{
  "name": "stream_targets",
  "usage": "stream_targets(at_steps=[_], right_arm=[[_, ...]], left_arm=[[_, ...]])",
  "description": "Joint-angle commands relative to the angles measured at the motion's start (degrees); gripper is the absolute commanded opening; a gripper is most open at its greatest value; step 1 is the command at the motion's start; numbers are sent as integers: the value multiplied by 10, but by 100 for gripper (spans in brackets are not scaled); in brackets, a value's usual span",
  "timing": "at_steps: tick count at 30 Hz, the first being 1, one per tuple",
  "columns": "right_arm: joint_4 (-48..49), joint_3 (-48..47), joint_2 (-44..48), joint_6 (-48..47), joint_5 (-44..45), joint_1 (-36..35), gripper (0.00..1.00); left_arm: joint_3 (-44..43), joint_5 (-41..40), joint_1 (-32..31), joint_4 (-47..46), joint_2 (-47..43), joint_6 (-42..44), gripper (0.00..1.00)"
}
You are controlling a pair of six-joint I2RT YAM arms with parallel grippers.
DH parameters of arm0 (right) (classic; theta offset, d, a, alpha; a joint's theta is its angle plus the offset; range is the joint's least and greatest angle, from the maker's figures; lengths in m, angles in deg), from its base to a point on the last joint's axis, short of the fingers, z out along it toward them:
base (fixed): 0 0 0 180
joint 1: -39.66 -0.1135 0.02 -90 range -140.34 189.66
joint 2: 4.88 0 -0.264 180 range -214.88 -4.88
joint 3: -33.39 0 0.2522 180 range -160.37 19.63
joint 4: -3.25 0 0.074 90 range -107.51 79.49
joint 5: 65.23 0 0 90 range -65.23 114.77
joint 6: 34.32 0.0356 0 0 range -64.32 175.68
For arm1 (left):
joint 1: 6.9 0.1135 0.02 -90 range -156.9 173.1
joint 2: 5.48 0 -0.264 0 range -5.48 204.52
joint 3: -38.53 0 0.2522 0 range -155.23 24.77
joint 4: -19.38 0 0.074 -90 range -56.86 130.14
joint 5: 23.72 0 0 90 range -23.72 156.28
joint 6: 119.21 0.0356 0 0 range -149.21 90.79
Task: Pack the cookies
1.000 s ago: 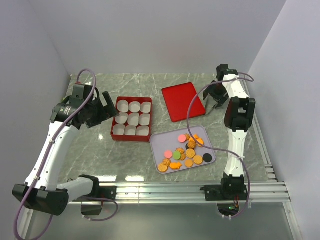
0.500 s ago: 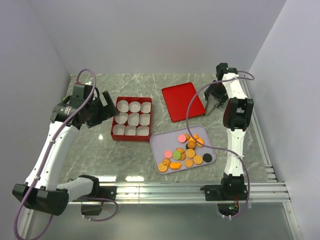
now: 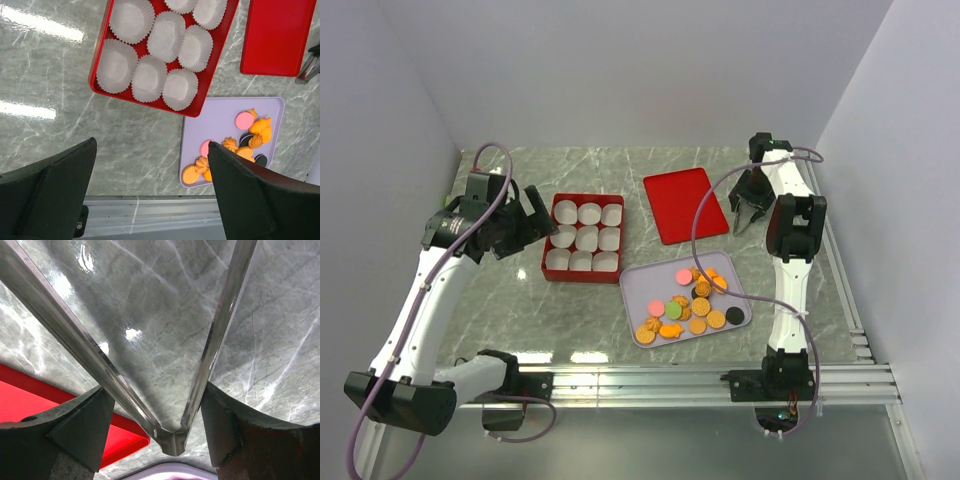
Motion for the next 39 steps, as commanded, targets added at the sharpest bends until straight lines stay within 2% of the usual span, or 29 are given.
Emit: stream_targets(at_steps=[1, 4, 6, 14, 27, 39], right_arm=[[3, 32, 12, -11, -2, -4, 73], [7, 39, 16, -15, -5, -4, 65], [13, 50, 21, -18, -8, -6, 56], [56, 129, 110, -37, -45, -9, 42], [7, 184, 287, -65, -58, -45, 41], [6, 334, 483, -53, -105, -110, 43]], left_arm=[[3, 0, -2, -6, -28, -3, 99], [4, -3, -2, 4, -38, -3, 99], [5, -3, -2, 6, -48, -3, 99], [-5, 4, -2, 19, -69, 3, 99], [21, 57, -2, -4, -100, 15, 99], [55, 107, -12, -38, -106, 8, 99]])
